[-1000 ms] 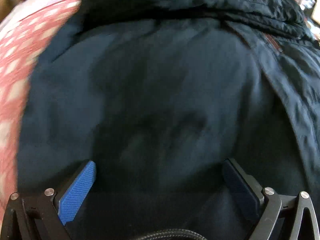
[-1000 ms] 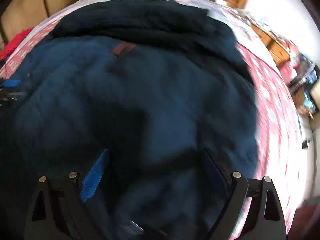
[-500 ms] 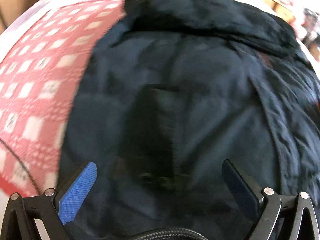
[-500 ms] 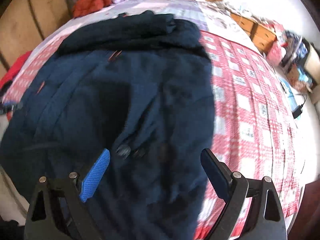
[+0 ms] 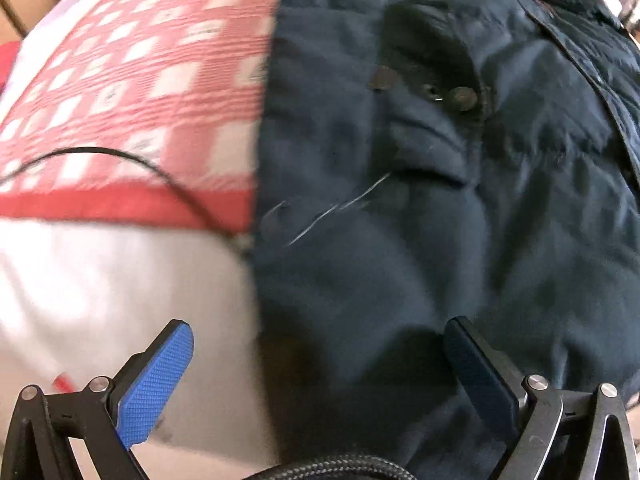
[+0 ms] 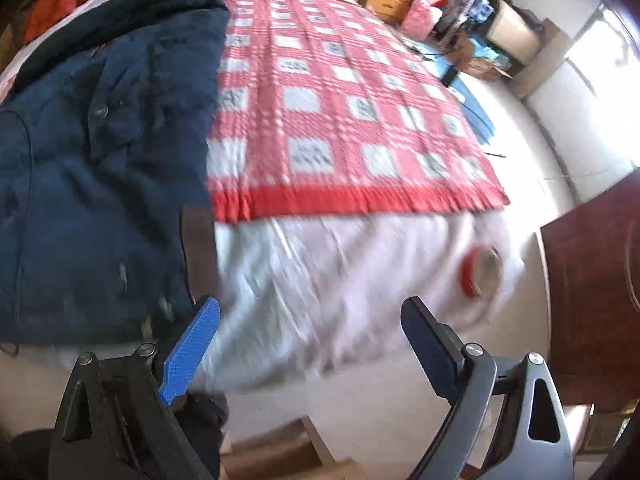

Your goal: Fold large clothes

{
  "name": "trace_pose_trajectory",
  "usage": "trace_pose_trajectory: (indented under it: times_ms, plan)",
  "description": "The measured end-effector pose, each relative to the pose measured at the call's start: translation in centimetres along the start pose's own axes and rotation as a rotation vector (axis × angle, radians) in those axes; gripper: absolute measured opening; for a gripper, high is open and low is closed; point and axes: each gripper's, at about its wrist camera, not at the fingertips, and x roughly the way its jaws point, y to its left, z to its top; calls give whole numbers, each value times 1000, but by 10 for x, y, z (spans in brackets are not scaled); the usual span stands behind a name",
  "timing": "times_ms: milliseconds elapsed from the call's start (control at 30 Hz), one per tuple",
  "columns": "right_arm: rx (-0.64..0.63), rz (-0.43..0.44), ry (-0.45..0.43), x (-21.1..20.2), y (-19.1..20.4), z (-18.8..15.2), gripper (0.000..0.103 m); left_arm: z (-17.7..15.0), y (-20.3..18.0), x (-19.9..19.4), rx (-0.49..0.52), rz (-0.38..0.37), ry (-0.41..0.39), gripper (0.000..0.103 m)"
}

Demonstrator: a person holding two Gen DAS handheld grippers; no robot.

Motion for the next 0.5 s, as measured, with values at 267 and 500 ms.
trace_pose_trajectory:
  times_ms: [267,500]
  plan:
    - [-23,-12,20,-12,30,-43,94,-37,9,-16,-42,21,14,103]
    - [-17,10,38,-2,33,-48,94,-52,16,-5,-122,14,22,103]
